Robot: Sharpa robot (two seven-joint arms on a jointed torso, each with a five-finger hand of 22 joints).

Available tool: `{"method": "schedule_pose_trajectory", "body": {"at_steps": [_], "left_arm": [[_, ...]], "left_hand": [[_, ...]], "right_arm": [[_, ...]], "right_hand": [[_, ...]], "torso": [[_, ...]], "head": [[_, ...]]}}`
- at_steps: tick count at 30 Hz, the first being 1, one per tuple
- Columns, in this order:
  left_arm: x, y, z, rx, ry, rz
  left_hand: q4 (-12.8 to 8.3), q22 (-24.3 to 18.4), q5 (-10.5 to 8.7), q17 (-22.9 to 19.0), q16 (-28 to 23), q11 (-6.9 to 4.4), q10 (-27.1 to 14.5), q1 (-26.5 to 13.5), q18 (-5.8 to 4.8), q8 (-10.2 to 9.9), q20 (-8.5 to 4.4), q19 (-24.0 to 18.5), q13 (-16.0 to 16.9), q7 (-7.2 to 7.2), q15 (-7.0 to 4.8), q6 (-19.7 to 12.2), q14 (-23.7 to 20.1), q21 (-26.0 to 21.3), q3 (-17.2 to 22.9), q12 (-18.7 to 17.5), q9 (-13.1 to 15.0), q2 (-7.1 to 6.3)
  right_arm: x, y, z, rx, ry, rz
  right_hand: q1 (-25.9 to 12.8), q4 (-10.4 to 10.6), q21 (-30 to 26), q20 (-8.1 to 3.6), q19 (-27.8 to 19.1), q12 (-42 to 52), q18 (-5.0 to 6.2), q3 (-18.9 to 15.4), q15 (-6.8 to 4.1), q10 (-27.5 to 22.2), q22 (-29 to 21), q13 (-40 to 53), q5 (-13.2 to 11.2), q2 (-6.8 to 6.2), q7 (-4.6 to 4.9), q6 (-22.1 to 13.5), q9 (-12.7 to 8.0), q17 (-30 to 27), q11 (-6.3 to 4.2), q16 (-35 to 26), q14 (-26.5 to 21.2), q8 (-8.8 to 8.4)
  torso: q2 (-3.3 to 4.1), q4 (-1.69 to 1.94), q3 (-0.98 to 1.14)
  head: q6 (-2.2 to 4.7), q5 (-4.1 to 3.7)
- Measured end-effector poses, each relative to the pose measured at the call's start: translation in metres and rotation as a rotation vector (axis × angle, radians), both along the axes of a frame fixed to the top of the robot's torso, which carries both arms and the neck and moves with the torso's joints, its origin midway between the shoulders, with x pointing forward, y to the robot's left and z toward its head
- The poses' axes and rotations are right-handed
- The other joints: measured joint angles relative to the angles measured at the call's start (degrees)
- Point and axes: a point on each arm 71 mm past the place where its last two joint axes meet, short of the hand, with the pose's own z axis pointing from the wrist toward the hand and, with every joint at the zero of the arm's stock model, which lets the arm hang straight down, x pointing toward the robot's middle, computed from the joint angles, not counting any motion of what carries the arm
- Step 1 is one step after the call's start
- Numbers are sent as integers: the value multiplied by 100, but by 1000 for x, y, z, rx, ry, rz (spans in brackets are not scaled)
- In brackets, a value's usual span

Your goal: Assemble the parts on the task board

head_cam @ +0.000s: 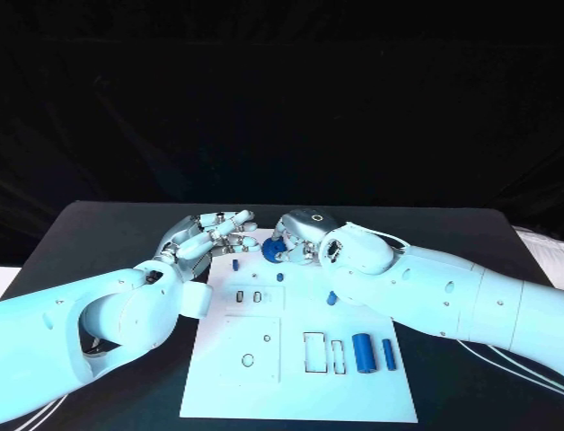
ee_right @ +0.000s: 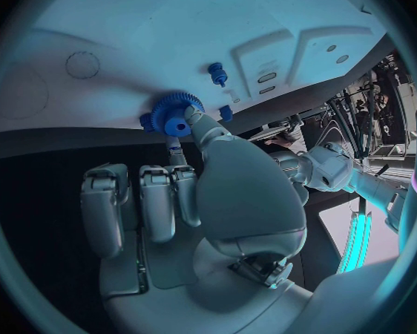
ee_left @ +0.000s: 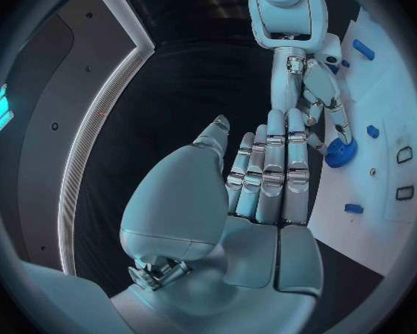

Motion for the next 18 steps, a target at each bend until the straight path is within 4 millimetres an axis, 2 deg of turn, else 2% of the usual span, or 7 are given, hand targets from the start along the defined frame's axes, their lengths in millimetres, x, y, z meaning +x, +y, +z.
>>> {"method": "schedule_pose_trajectory", "body": {"at_steps": [4,7,8,9,11,14,18], "left_arm": [[0,0,0,0,0,0],[0,0,0,0,0,0],[0,0,0,0,0,-1],[0,0,0,0,0,-1],[0,0,0,0,1,-1],[0,0,0,0,1,-1],[0,0,0,0,1,-1]], "left_hand": [[0,0,0,0,0,0,0,0,0,0,0,0,0,0,0,0,0,0,0,0,0,0],[0,0,0,0,0,0,0,0,0,0,0,0,0,0,0,0,0,0,0,0,0,0],[0,0,0,0,0,0,0,0,0,0,0,0,0,0,0,0,0,0,0,0,0,0],[0,0,0,0,-1,0,0,0,0,0,0,0,0,0,0,0,0,0,0,0,0,0],[0,-2,0,8,-34,0,0,0,0,0,0,0,0,0,0,0,0,0,0,0,0,0],[0,-5,0,10,-38,0,0,0,0,0,0,0,0,0,0,0,0,0,0,0,0,0],[0,-5,0,10,-38,0,0,0,0,0,0,0,0,0,0,0,0,0,0,0,0,0]], "right_arm": [[1,0,-1,-7,0,-2],[2,0,-1,-9,0,-4],[3,0,-1,-10,0,-4],[3,1,-2,-11,0,-5],[3,1,-4,-14,3,-4],[5,0,-6,-18,7,-10],[7,-1,-7,-22,9,-17]], "right_hand": [[-92,26,0,0,0,-55,1,55,0,0,0,0,-46,-30,0,0,0,0,0,0,0,0],[-154,88,0,0,0,-165,1,149,1,9,0,0,-79,-79,0,0,0,-1,74,0,0,-120],[-224,97,0,4,-4,-244,1,158,50,9,-1,0,-156,-100,1,-7,0,-1,118,0,2,-193],[-282,109,0,41,-20,-318,1,171,94,5,-1,0,-227,-99,28,-97,24,-1,161,0,8,-224],[-345,120,0,119,-6,-513,1,207,173,1,-1,0,-418,-121,109,-458,253,-1,249,-1,3,-238],[-444,180,0,177,-10,-696,2,144,227,8,-1,-1,-626,-223,184,-874,235,-1,319,-1,-1,-269],[-582,355,0,238,-9,-799,1,-23,268,19,-1,4,-668,-384,250,-1360,209,-1,349,-1,0,-269]], "torso": [[-2,-7,3],[-2,-11,3],[-3,-11,3],[-3,-11,3],[-5,-11,3],[-5,-8,3],[-5,-7,3]], "head": [[-8,7],[-10,6],[-11,9],[-12,15],[-12,19],[-9,20],[-5,15]]}}
